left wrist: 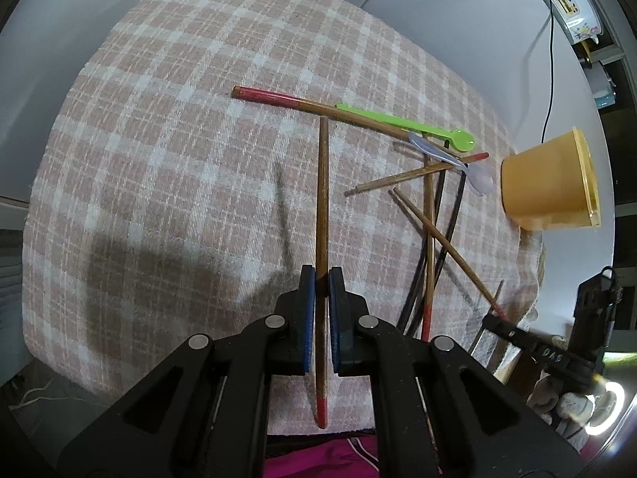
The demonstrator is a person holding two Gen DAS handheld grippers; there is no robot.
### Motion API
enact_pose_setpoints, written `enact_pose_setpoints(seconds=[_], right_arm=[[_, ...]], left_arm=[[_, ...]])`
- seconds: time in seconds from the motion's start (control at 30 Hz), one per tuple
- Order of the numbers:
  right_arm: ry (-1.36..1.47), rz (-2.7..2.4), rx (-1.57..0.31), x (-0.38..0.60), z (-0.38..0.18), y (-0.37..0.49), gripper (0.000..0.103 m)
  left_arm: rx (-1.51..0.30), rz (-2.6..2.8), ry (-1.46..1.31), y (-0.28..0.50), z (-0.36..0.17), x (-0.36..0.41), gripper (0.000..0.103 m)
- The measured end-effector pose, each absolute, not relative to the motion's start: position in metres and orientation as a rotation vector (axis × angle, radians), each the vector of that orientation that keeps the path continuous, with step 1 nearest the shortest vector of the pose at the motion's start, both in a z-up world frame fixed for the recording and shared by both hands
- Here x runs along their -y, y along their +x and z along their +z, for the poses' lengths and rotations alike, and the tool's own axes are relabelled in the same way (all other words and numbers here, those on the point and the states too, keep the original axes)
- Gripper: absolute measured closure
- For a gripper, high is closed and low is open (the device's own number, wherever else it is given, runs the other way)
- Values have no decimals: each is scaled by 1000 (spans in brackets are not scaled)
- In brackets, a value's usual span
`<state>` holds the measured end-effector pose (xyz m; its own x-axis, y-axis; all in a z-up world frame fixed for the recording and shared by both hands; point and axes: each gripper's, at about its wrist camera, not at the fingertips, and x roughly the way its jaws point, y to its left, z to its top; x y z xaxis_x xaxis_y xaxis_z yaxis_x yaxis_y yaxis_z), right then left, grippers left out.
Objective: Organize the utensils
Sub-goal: 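Lift the held chopstick with the left tool toward the yellow container while the right tool carries its chopstick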
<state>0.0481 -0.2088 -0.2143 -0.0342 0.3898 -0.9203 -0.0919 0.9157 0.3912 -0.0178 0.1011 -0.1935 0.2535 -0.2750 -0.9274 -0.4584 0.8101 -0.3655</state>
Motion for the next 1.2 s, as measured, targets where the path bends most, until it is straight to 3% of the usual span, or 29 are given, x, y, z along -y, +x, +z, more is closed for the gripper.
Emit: enact_pose_setpoints(seconds=[0.63,1.2], right_arm=[[165,284,-1506,292,-169,34,99],[249,311,-1256,302,-72,43,99]], left_arm=[[-1299,94,-629,2,-173,-92,99],[-1135,-75,-503,41,-87,-45,99]])
